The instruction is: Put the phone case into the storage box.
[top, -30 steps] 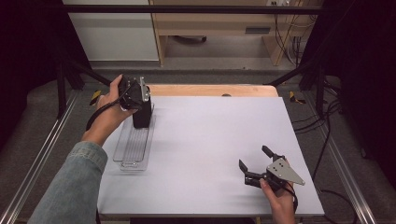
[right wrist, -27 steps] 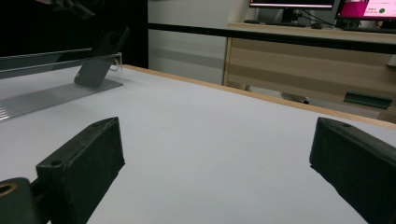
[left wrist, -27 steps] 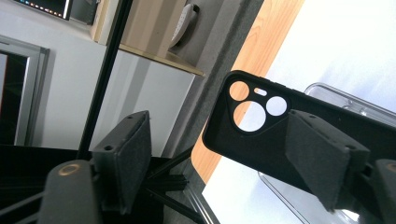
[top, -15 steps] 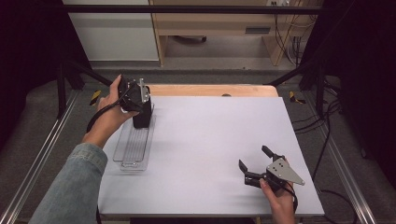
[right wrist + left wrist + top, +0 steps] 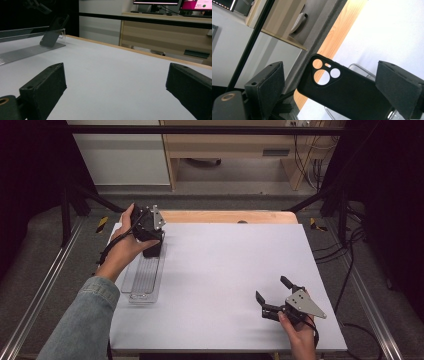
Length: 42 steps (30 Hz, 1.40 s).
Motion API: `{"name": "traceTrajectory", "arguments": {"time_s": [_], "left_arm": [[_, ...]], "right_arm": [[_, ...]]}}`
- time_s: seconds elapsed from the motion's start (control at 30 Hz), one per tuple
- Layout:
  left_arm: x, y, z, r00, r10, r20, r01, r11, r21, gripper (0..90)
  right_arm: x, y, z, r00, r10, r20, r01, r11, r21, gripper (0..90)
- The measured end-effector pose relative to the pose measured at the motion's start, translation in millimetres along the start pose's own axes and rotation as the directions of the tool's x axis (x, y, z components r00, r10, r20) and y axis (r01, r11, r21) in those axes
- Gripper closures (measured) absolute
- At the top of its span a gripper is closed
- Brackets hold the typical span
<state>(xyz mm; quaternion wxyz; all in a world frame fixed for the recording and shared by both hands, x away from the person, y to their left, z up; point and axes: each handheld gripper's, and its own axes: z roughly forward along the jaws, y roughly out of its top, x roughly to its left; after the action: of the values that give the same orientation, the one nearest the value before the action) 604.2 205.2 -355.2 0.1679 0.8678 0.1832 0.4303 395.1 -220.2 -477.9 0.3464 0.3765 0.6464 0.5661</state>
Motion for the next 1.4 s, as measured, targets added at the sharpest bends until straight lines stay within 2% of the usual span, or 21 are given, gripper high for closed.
{"name": "traceTrajectory", "arguments": {"time_s": [0.03, 0.07, 0.13, 0.3, 0.7, 1.1, 1.27, 1.4], "left_arm": [[-0.2, 0.2, -0.5, 1.0, -0.002, 0.006, 0.002, 1.0, 0.002, 8.3], [-1.9, 0.3, 0.0, 0.9995, -0.028, 0.012, 0.029, 0.9995, -0.012, 8.1], [-4.1, 1.0, -0.4, 0.9991, -0.04, 0.012, 0.041, 0.999, -0.018, 7.2], [-9.4, 3.9, -2.4, 0.9995, -0.029, 0.013, 0.029, 0.9994, -0.021, 6.7], [-17.4, 9.9, -5.3, 0.9935, -0.099, 0.056, 0.103, 0.9926, -0.065, 5.7], [-27.4, 16.6, -11.1, 0.9938, -0.085, 0.072, 0.092, 0.9913, -0.095, 5.4], [-33.6, 17.9, -14.5, 0.9953, -0.064, 0.072, 0.071, 0.9926, -0.099, 5.2], [-38.2, 18.2, -19.1, 0.9952, -0.067, 0.071, 0.075, 0.9918, -0.103, 5.2]], "right_arm": [[0.0, 0.0, -0.1, 1.0, 0.001, 0.0, -0.001, 1.0, 0.001, 3.1], [0.0, 0.0, -0.1, 1.0, 0.001, 0.0, -0.001, 1.0, 0.001, 3.1], [-0.1, 0.0, -0.1, 1.0, 0.001, 0.0, -0.001, 1.0, 0.0, 3.1], [0.1, 0.0, 0.1, 1.0, 0.0, -0.001, 0.0, 1.0, 0.0, 3.1], [0.3, 0.1, 0.0, 1.0, 0.002, -0.002, -0.002, 1.0, 0.0, 3.0], [0.6, 0.1, 0.2, 1.0, 0.0, -0.002, 0.0, 1.0, 0.001, 3.0], [0.8, 0.2, 0.0, 1.0, 0.002, -0.002, -0.002, 1.0, 0.0, 3.0], [0.4, 0.2, 0.1, 1.0, 0.001, -0.001, -0.001, 1.0, -0.001, 2.9]]}}
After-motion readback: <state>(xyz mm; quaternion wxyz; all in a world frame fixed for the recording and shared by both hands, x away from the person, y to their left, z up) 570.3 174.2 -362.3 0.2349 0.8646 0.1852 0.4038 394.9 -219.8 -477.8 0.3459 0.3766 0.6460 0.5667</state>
